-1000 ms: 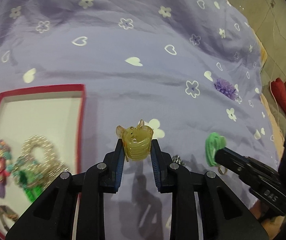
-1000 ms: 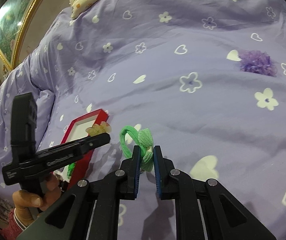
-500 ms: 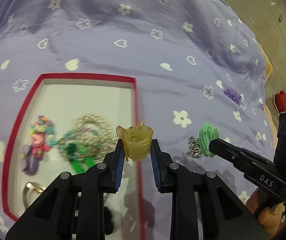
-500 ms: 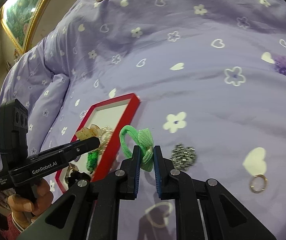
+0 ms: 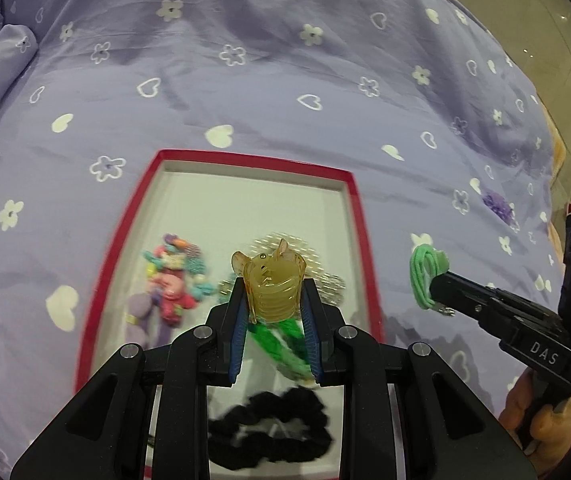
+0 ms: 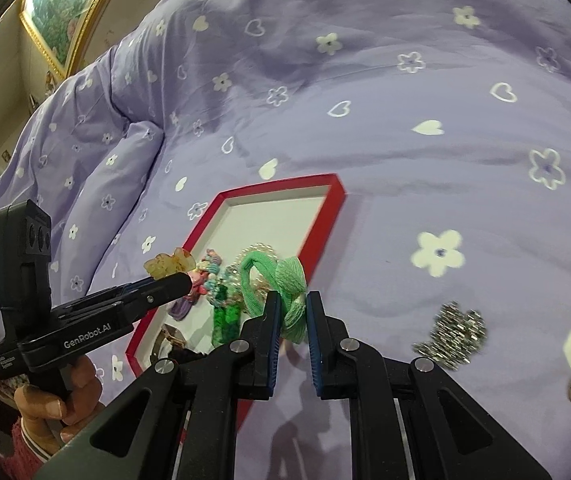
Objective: Organize jewelry
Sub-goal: 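Carry the claw clip into the tray with the left tool while the right tool carries the hair tie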
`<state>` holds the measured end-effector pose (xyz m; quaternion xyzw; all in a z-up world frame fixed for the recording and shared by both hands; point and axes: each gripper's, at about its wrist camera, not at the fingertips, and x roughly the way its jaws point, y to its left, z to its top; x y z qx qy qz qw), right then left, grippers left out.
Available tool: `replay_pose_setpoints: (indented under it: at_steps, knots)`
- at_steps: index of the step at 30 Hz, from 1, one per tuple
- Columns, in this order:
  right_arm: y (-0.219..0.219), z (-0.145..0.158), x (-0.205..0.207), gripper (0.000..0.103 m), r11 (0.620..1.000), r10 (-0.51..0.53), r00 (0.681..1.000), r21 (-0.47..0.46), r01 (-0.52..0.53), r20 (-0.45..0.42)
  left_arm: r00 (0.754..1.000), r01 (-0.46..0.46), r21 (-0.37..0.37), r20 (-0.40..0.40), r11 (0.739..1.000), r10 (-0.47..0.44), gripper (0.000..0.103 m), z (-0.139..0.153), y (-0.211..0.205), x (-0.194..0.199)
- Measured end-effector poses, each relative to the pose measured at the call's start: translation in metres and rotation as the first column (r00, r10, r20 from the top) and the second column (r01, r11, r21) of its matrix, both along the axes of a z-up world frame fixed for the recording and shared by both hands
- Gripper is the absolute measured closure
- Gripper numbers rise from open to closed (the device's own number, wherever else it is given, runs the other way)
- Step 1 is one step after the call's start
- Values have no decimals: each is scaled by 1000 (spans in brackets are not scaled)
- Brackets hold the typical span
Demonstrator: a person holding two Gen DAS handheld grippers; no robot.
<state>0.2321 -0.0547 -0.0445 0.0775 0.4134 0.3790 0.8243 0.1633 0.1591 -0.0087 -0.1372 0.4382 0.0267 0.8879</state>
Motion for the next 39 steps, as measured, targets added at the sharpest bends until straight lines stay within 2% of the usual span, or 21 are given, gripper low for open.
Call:
replay_pose_setpoints:
  at_steps: [8, 23, 32, 39]
  knots:
    - [42, 2, 16, 91, 998, 46, 999, -32, -46, 20, 1000, -8, 45, -27, 999, 9, 80, -9, 24, 21]
    - [96, -16, 66, 91, 988, 73, 997, -139, -74, -11, 995, 12, 92, -98, 996, -3, 80, -32, 48, 79]
    - [110, -30, 77, 90, 971, 89, 996, -222, -89, -13, 987, 11, 83, -159, 996, 2, 79, -55, 57, 87]
    - [116, -33, 78, 89, 958, 111, 994, -263, -111, -13, 988, 12, 76, -156, 997, 0, 79, -56, 59, 87]
